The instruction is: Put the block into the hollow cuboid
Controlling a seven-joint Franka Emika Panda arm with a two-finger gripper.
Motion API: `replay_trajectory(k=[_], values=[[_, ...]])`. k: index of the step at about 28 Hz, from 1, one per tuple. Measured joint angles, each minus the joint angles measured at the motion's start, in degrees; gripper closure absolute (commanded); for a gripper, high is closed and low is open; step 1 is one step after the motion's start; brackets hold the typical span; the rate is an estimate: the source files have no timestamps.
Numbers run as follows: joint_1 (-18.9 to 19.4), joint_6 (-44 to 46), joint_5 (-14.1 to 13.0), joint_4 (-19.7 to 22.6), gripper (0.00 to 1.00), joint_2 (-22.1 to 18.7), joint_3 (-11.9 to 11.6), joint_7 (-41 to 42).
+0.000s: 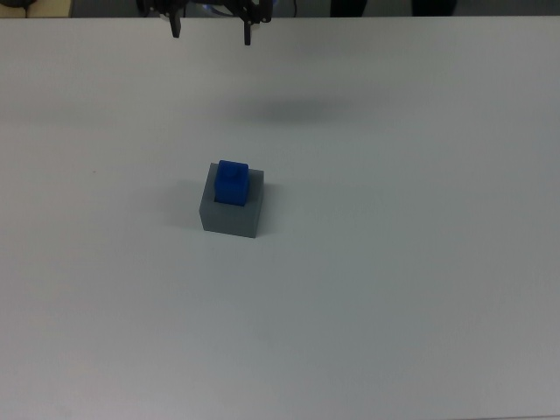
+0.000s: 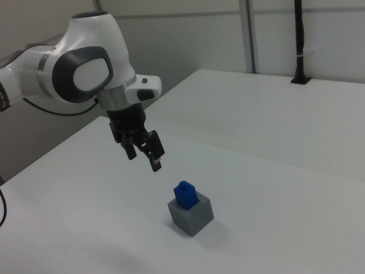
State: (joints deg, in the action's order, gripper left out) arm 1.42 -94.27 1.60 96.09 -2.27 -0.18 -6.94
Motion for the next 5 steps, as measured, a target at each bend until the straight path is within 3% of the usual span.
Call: replay_trajectory(k=[5], values=[[0.0,0.0,0.0,0.02,0.0,0.15,0.0,0.01]])
